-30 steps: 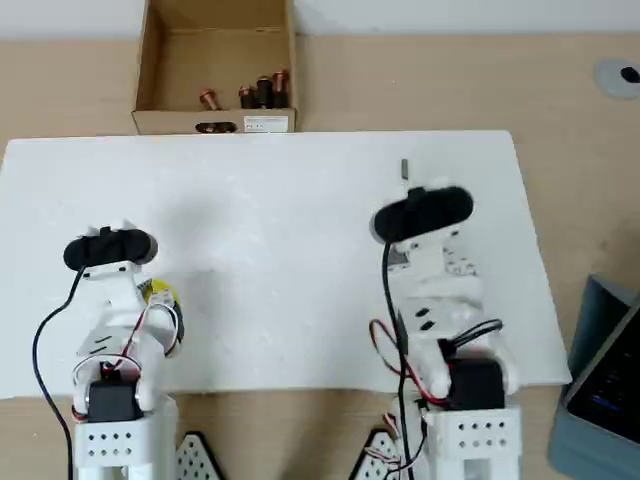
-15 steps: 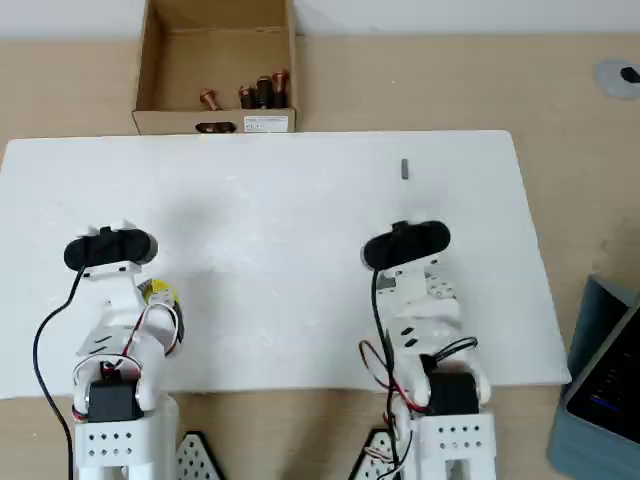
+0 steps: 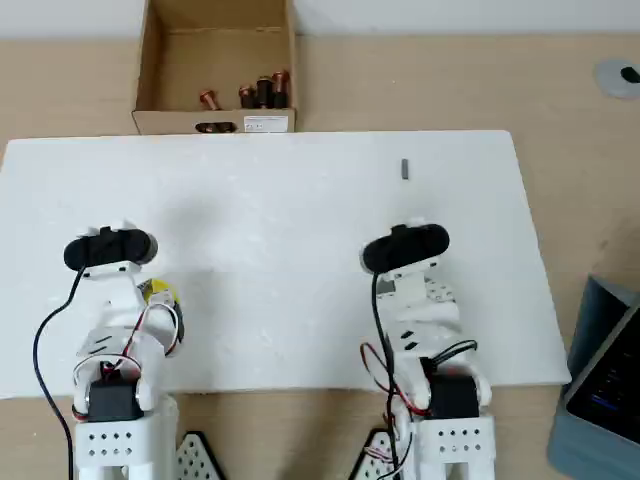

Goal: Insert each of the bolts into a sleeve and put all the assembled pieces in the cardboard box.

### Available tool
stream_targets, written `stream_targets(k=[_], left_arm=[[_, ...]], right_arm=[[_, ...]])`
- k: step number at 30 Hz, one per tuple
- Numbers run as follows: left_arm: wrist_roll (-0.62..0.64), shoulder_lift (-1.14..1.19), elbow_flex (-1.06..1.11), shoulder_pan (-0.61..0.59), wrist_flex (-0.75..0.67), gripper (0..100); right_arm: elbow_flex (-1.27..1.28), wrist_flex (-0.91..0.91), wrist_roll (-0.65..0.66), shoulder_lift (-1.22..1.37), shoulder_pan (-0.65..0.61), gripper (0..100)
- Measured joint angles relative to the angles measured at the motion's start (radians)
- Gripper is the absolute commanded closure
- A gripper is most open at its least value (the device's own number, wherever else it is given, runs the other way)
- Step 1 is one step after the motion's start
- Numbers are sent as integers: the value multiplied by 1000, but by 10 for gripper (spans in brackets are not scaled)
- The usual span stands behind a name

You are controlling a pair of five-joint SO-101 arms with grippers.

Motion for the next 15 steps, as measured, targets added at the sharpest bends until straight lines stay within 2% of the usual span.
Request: stream_targets(k=[15], left_arm=[[0,0,0,0,0,997]], right_arm=[[0,0,0,0,-6,990]])
